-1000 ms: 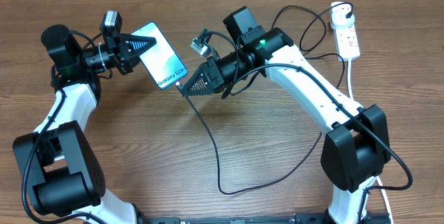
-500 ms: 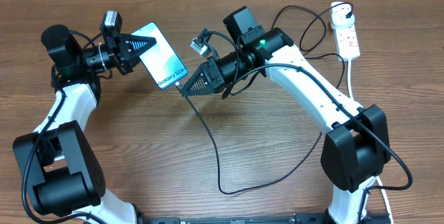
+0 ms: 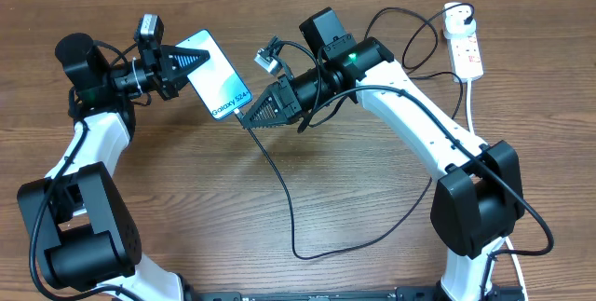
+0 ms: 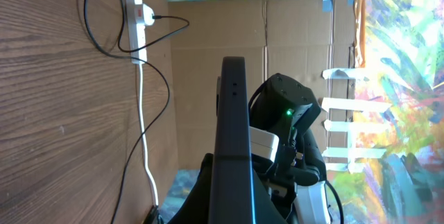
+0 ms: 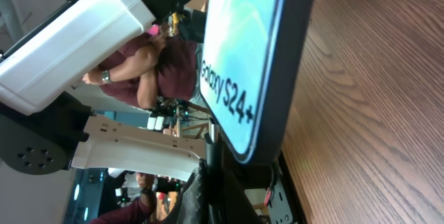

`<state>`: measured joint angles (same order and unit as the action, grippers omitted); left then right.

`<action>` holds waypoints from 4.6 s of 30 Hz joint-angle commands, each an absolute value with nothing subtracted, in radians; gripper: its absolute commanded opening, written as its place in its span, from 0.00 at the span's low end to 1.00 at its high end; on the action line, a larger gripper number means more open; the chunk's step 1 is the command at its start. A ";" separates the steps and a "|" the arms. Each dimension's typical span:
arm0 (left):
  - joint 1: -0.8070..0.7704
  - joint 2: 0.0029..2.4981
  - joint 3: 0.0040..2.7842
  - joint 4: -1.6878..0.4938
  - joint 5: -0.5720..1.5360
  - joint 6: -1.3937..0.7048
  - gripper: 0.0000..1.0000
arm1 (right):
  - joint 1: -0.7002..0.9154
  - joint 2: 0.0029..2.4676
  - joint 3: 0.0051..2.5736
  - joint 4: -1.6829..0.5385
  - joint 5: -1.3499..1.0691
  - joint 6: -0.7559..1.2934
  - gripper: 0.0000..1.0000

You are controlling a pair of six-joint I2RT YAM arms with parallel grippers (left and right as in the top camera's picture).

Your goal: Plug charger to phone and switch on socket

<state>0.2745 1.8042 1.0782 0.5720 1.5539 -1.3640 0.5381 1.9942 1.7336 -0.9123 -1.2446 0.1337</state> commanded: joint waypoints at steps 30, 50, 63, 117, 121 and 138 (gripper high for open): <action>0.268 1.806 1.095 0.580 1.579 -1.349 0.04 | 0.544 1.958 1.762 -0.887 -1.225 0.180 0.03; 0.268 1.806 1.095 0.580 1.580 -1.338 0.04 | 0.545 1.958 1.762 -0.888 -1.229 0.184 0.03; 0.268 1.806 1.095 0.580 1.580 -1.337 0.04 | 0.545 1.958 1.762 -0.888 -1.233 0.184 0.03; 0.268 1.806 1.095 0.580 1.580 -1.316 0.04 | 0.543 1.958 1.762 -0.884 -1.217 0.210 0.03; 0.268 1.806 1.095 0.580 1.580 -1.316 0.04 | 0.543 1.958 1.762 -0.892 -1.217 0.210 0.03; 0.268 1.806 1.095 0.580 1.580 -1.316 0.04 | 0.543 1.958 1.762 -0.939 -1.234 0.178 0.03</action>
<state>0.2745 1.8042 1.0782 0.5720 1.5539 -1.3312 0.5392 1.9942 1.7336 -0.9493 -1.2083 0.1909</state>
